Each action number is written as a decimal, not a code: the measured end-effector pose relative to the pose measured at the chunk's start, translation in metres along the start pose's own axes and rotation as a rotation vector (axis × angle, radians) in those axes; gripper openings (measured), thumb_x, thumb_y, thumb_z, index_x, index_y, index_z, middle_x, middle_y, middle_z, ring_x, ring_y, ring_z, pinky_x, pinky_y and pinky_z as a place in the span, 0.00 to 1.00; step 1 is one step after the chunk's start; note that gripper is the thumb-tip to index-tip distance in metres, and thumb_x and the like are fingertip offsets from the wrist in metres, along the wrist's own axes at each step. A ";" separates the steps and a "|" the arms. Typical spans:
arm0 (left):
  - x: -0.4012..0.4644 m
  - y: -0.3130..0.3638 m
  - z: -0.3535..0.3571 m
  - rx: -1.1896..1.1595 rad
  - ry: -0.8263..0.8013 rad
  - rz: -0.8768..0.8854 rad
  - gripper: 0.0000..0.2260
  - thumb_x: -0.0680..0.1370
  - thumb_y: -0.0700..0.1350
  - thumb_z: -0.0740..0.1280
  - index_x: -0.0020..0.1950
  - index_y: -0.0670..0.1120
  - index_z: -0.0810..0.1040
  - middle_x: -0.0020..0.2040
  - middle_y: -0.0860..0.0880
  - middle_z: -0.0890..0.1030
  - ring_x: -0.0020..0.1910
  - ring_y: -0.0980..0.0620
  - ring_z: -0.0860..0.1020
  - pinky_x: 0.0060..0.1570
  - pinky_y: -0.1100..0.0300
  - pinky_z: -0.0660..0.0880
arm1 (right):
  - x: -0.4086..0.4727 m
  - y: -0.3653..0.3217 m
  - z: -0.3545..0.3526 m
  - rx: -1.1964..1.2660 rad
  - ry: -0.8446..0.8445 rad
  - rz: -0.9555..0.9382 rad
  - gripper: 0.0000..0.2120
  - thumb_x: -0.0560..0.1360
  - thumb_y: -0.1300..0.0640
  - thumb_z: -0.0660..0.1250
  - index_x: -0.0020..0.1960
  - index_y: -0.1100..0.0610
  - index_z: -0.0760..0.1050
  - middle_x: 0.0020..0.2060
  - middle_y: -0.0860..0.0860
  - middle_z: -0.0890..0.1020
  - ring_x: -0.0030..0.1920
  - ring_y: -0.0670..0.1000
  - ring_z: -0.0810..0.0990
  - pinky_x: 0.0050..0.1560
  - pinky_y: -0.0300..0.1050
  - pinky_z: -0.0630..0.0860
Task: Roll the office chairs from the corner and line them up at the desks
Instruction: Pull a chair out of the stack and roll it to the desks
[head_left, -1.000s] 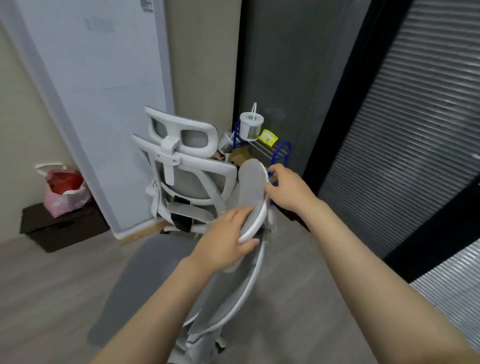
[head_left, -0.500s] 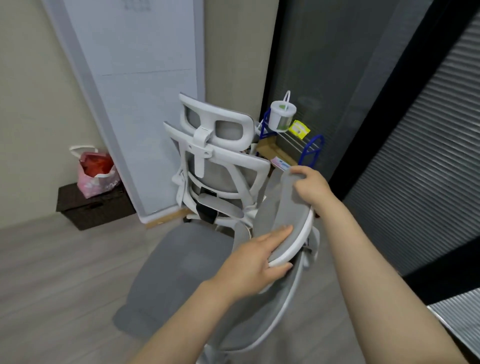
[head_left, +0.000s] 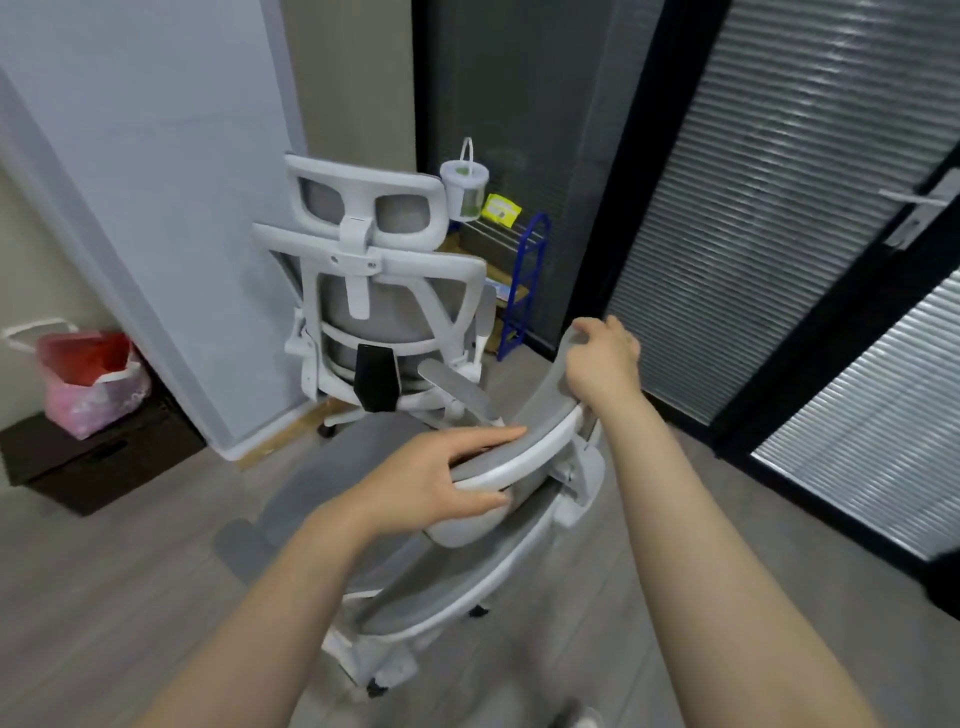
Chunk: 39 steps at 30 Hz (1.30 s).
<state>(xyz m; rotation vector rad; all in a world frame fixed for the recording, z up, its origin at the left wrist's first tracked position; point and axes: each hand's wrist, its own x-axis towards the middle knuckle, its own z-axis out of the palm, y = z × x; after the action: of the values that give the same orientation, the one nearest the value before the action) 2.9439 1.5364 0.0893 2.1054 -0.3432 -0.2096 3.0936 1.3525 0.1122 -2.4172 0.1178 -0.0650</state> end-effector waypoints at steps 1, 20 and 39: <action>-0.008 0.001 -0.004 -0.009 -0.026 -0.003 0.29 0.71 0.48 0.75 0.68 0.65 0.70 0.66 0.68 0.72 0.65 0.70 0.69 0.66 0.66 0.66 | -0.014 -0.001 -0.002 -0.021 0.000 -0.024 0.26 0.76 0.65 0.54 0.71 0.49 0.68 0.78 0.53 0.56 0.77 0.57 0.52 0.75 0.54 0.56; -0.097 0.080 0.077 0.920 0.115 0.106 0.22 0.71 0.66 0.59 0.61 0.59 0.71 0.50 0.55 0.81 0.47 0.52 0.79 0.39 0.55 0.75 | -0.229 0.095 -0.059 -0.127 0.158 -0.304 0.12 0.81 0.47 0.53 0.45 0.48 0.73 0.69 0.45 0.72 0.75 0.49 0.56 0.76 0.52 0.47; -0.250 0.178 0.218 0.962 -0.146 0.428 0.23 0.70 0.67 0.60 0.65 0.69 0.65 0.54 0.64 0.80 0.50 0.55 0.79 0.41 0.57 0.71 | -0.519 0.217 -0.169 -0.260 0.357 -0.198 0.17 0.79 0.42 0.52 0.50 0.49 0.77 0.46 0.40 0.77 0.60 0.45 0.67 0.75 0.48 0.45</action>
<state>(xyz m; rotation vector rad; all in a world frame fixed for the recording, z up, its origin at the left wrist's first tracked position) 2.6177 1.3533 0.1287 2.8709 -1.1445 0.0871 2.5497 1.1326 0.0879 -2.6462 0.0500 -0.6058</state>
